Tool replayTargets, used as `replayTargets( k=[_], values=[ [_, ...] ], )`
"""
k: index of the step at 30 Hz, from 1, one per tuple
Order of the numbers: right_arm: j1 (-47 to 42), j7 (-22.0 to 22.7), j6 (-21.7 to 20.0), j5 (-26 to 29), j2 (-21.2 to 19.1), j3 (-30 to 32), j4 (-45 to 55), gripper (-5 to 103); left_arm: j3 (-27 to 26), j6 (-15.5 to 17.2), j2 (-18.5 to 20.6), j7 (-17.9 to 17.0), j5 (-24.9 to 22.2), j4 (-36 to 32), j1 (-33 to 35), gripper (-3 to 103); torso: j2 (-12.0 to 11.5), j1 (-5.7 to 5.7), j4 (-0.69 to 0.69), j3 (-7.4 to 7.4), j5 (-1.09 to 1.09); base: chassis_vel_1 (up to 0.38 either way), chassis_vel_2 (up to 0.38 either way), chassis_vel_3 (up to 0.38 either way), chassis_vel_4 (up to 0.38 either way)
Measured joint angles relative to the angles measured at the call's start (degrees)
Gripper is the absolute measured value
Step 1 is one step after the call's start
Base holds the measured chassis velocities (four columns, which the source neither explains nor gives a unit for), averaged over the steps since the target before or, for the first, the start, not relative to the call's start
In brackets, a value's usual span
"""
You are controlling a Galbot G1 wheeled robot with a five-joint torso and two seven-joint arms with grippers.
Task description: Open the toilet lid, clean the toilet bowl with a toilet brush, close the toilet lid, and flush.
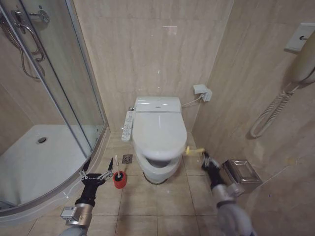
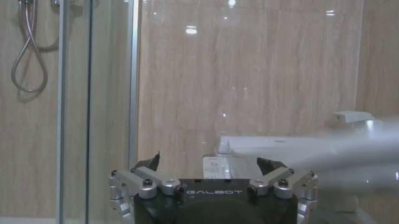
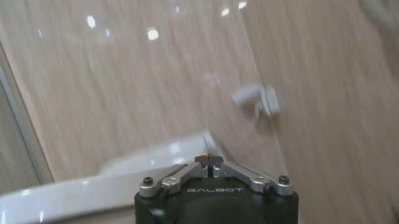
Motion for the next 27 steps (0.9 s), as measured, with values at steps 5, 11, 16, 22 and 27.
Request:
replayTargets(
  k=[5,11,16,22,27],
  values=[
    [2.9,3.0,-2.4,4.2,-2.6,1.1,3.9,0,0.0,0.0,0.0,0.0,0.0,0.0,0.0,100,0.0,0.01,0.05,0.00,0.01,0.000,0.000,0.000,0.000],
    [11.1,6.0,-5.0,10.5,-7.1,1.5,6.3,0,0.0,0.0,0.0,0.0,0.0,0.0,0.0,100,0.0,0.02,0.04,0.01,0.01,0.000,0.000,0.000,0.000],
    [16.2,8.0,-6.5,14.2,-7.3,0.0,5.9,0,0.0,0.0,0.0,0.0,0.0,0.0,0.0,100,0.0,0.01,0.01,0.01,0.01,0.000,0.000,0.000,0.000],
    [22.7,9.2,-7.1,16.9,-6.4,-1.3,2.7,0,0.0,0.0,0.0,0.0,0.0,0.0,0.0,100,0.0,0.00,0.00,0.00,0.01,0.000,0.000,0.000,0.000],
    [29.7,8.3,-5.6,18.4,-7.1,-2.0,-2.6,0,0.0,0.0,0.0,0.0,0.0,0.0,0.0,100,0.0,0.00,0.03,0.01,0.01,0.000,0.000,0.000,0.000]
  ],
)
